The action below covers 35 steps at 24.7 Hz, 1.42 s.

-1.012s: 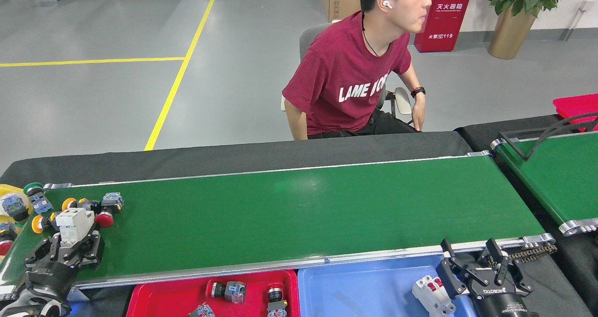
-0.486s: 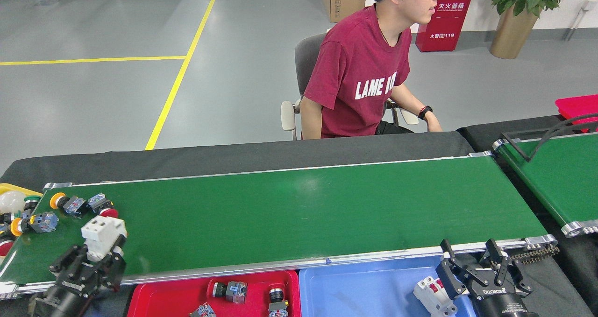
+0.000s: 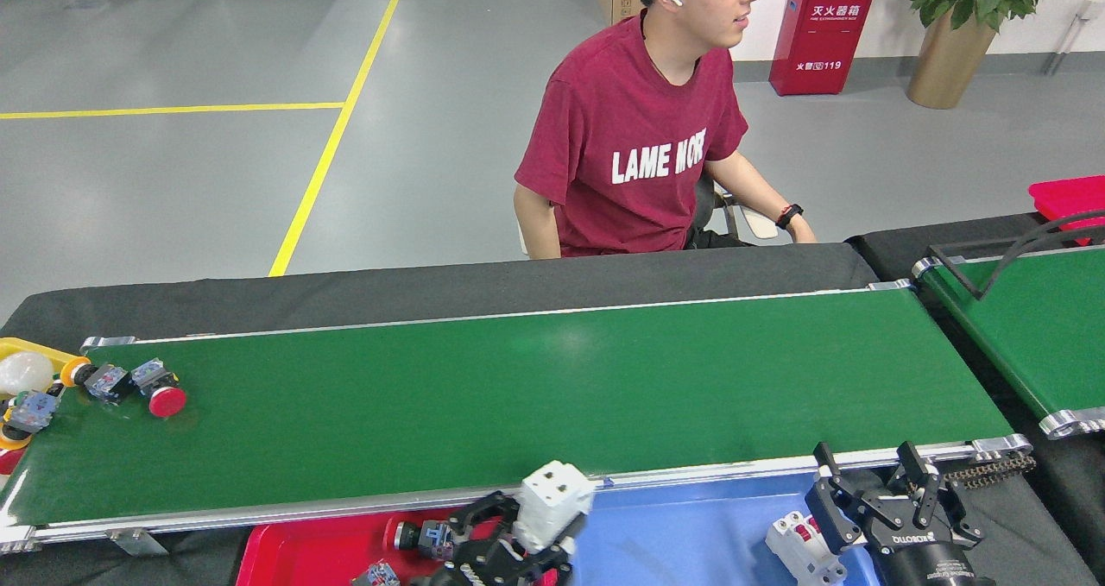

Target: Pick switch part from conveyor to tray

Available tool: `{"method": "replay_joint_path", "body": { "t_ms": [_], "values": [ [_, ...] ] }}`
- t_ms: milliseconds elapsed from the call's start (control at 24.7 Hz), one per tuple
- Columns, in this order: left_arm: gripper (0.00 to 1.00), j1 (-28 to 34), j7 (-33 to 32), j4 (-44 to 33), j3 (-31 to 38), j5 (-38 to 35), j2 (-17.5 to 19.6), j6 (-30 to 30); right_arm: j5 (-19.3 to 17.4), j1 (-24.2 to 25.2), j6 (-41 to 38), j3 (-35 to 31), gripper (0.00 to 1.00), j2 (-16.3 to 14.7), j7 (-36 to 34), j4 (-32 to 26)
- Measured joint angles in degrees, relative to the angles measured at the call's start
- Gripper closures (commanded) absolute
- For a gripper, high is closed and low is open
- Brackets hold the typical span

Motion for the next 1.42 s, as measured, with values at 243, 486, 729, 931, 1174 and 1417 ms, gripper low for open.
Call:
{"method": "replay_joint_path", "body": {
  "t_ms": [243,486,729,931,1174,1417],
  "values": [
    [0.00,-0.5,-6.0,1.3,-6.4,-0.1,0.5,11.5,0.0,0.0,0.0,0.0,0.04,0.0,0.1,0.0],
    [0.00,1.2,-6.8,-1.3,-3.9,1.9,0.6,14.7,0.0,0.0,-0.3,0.0,0.04,0.0,0.2,0.0],
    [0.00,7.9,-1.4,-8.7,19.9,13.3,7.1,13.3,0.0,0.2,0.1,-1.1,0.04,0.0,0.2,0.0],
    [0.00,12.1,6.1,-5.5,40.9,16.6,13.2,8.7,0.0,0.3,0.4,-1.1,0.04,0.0,0.2,0.0],
    [0.00,14.3,7.4,-0.3,48.6,16.9,13.0,5.3,0.0,0.3,0.5,-1.1,0.04,0.0,0.4,0.0],
    [0.00,13.0,6.1,-1.0,48.2,18.9,12.9,4.6,0.0,0.3,0.5,-1.1,0.04,0.0,0.4,0.0]
  ]
}}
